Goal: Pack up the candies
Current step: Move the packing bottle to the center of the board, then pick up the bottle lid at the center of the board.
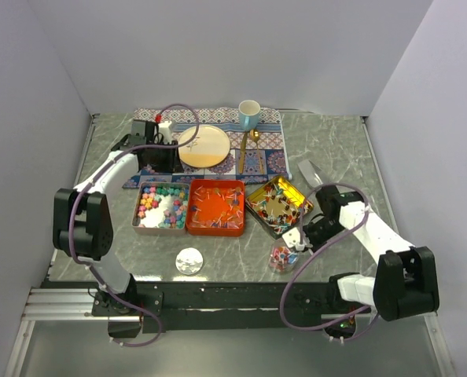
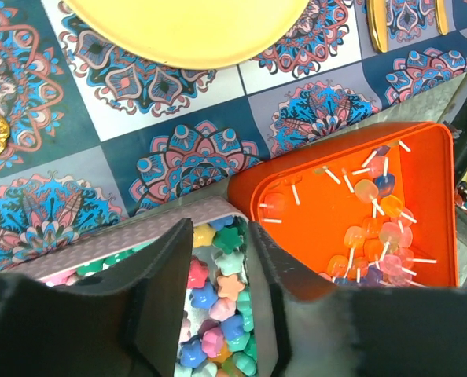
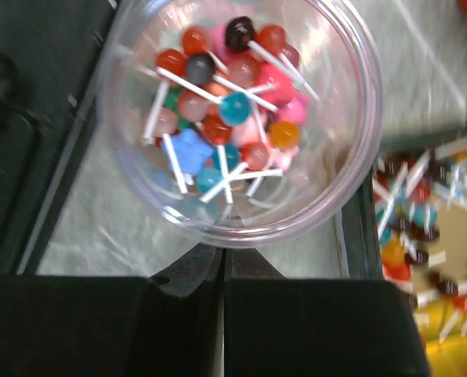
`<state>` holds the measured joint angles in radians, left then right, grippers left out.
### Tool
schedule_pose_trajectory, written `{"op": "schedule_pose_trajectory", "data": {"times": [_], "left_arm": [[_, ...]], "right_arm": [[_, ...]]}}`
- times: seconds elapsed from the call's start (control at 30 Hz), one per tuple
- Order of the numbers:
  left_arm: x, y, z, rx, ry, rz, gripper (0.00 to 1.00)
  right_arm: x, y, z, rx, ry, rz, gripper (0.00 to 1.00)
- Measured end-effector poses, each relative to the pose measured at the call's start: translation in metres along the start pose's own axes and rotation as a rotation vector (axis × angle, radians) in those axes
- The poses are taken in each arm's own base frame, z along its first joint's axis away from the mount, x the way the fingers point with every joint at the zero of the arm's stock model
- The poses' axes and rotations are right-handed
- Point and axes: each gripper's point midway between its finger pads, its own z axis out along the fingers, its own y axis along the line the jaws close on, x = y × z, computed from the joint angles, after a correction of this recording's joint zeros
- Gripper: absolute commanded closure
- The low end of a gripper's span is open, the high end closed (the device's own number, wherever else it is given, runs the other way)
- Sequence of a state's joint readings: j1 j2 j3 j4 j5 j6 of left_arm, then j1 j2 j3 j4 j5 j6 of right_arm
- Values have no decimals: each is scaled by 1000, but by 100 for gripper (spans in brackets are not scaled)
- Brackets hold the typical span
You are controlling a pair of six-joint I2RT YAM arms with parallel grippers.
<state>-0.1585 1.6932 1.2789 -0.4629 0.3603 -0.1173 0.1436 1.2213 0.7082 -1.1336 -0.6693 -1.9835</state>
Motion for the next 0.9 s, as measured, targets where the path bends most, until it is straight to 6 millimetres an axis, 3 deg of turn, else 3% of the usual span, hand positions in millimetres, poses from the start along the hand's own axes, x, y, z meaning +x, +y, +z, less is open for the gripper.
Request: {"op": "schedule_pose_trajectory", "data": {"times": [0.2, 0.43, 0.53, 0.6, 0.67, 0.7, 0.77, 0.8, 0.9], "left_arm": [[-3, 10, -14, -21, -16, -24, 54], [-9, 20, -38, -43, -56, -47, 51], [-4, 18, -44, -40, -59, -48, 49], [0, 17, -46, -38, -55, -51, 46], [-1, 15, -48, -35, -58, -54, 42], [-1, 15, -49, -34, -62, -53, 35], [-4, 13, -53, -31, -73, -55, 24], [-6, 13, -55, -31, -79, -55, 19], [-16, 13, -64, -29, -103, -62, 14]], "right_arm": [[-28, 4, 11, -69, -93, -40, 100], [-47, -10, 21, -79, -148, -127, 100], [-44, -30, 22, -43, -129, -175, 100], [-39, -56, 15, 5, -84, -198, 98], [-33, -88, 0, 78, -29, -189, 79], [-31, -108, -12, 125, 2, -174, 50], [-27, -142, -40, 222, 57, -133, 26], [-28, -161, -60, 284, 82, -116, 3], [-52, -201, -109, 435, 69, -68, 0]]}}
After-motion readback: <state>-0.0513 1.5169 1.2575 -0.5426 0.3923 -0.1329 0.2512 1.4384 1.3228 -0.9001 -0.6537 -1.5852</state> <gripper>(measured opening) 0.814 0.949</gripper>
